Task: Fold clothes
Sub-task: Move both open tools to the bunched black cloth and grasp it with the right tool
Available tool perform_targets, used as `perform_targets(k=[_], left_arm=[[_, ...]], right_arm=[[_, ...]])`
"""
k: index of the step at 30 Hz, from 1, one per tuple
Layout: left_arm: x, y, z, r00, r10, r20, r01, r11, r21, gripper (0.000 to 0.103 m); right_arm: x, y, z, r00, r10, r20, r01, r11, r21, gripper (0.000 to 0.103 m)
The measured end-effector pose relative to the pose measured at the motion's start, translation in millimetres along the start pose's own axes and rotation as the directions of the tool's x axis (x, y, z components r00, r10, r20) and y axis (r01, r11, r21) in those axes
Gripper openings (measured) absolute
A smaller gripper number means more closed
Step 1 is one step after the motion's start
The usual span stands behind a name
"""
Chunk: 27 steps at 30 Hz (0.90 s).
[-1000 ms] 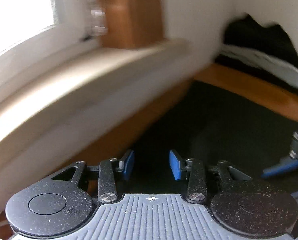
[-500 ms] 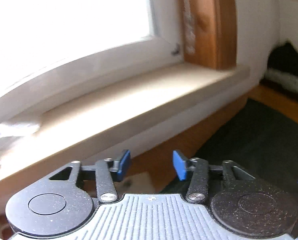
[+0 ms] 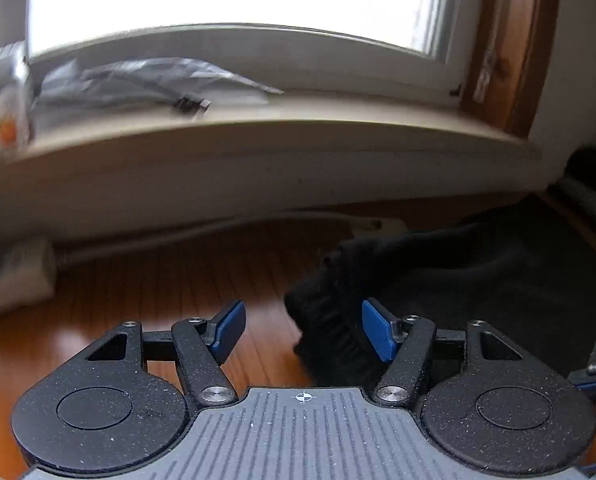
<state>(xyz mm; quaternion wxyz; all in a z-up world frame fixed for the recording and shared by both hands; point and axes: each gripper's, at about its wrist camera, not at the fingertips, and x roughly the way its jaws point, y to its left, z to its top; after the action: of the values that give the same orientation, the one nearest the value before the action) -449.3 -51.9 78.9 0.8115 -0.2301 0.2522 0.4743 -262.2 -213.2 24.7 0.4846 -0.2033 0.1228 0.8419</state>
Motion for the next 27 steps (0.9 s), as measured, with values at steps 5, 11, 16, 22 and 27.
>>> perform_targets(k=[5, 11, 16, 22, 27], left_arm=[[-3.9, 7.4, -6.3, 1.000, 0.003, 0.012, -0.002, 0.999, -0.042, 0.068], [-10.6, 12.7, -6.3, 1.000, -0.012, 0.029, 0.015, 0.995, -0.102, 0.068], [-16.8, 10.2, -3.5, 0.997, -0.048, 0.057, 0.055, 0.989, -0.137, 0.068], [-12.5, 2.3, -0.3, 0.991, -0.120, 0.055, 0.129, 0.971, -0.204, 0.068], [-0.9, -4.8, 0.2, 0.989, -0.142, 0.030, 0.145, 0.963, -0.226, 0.068]], right_arm=[[-2.5, 14.2, 6.6, 0.999, 0.045, 0.005, -0.045, 0.999, -0.028, 0.057], [20.5, 30.6, 5.1, 0.999, 0.038, -0.029, -0.040, 0.997, -0.071, 0.057], [14.8, 8.7, 6.1, 0.998, 0.060, 0.035, -0.061, 0.997, 0.042, 0.015], [4.0, -13.3, 3.8, 0.995, 0.000, 0.096, -0.013, 0.990, 0.138, 0.011], [4.7, -9.5, 4.0, 0.994, 0.023, 0.106, -0.037, 0.991, 0.131, 0.012]])
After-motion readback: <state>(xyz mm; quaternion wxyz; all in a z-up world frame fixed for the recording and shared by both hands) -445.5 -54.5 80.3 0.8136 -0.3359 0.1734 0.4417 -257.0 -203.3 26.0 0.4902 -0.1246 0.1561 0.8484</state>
